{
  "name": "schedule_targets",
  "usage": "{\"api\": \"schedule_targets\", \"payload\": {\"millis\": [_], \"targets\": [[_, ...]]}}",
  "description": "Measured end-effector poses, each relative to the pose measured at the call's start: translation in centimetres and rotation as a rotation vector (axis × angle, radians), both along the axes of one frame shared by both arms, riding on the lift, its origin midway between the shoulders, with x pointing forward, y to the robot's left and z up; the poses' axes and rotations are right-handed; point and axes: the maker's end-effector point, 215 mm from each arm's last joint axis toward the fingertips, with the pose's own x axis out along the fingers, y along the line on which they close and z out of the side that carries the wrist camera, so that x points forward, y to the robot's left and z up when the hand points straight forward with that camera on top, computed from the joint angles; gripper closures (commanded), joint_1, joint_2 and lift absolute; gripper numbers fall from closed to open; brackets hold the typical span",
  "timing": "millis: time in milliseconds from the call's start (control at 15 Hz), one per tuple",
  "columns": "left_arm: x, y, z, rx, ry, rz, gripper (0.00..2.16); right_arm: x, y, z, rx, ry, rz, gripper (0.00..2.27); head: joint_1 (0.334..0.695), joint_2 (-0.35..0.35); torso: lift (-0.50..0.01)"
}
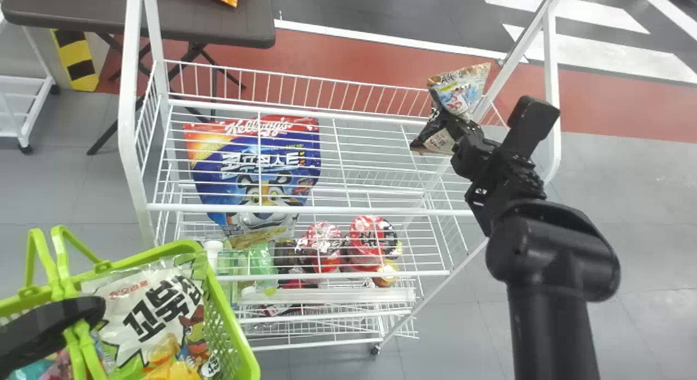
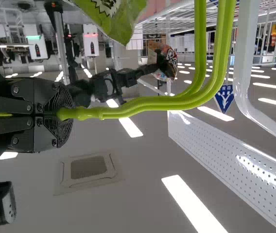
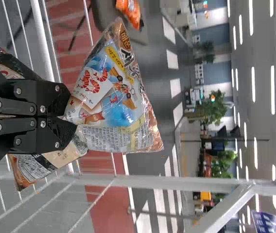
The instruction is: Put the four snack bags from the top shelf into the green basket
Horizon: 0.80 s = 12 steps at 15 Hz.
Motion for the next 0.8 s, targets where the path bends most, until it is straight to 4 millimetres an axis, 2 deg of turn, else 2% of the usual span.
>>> {"api": "schedule_targets", "payload": {"millis": [133, 267, 400, 467, 600, 733, 800], "targets": [[0.0, 0.1, 0.0, 0.0, -0.001, 0.003, 2.15, -2.8, 4.1, 1.9, 0.039, -0.01, 0.084, 2.26, 0.695, -0.197, 0.0], [0.1, 0.4, -0.1, -0.001, 0.003, 0.011, 2.15, -6.1, 8.7, 2.5, 0.105, 0.026, 0.192, 2.26, 0.695, -0.15, 0.0], [0.2, 0.5, -0.1, -0.004, 0.006, 0.015, 2.15, -10.0, 14.6, 1.6, 0.181, 0.121, 0.331, 2.26, 0.695, -0.086, 0.0], [0.2, 0.5, -0.1, -0.005, 0.006, 0.016, 2.15, -11.8, 17.3, 1.2, 0.215, 0.164, 0.397, 2.26, 0.695, -0.011, 0.0], [0.3, 0.4, -0.1, -0.007, 0.005, 0.016, 2.15, -16.0, 23.8, 0.2, 0.294, 0.266, 0.563, 2.26, 0.695, 0.069, 0.0], [0.3, 0.4, -0.1, -0.009, 0.004, 0.017, 2.15, -19.8, 28.7, -0.7, 0.345, 0.362, 0.699, 2.26, 0.695, 0.15, 0.0], [0.3, 0.4, -0.1, -0.009, 0.004, 0.018, 2.15, -21.5, 30.5, -1.1, 0.356, 0.412, 0.751, 2.26, 0.695, 0.212, 0.0]]}}
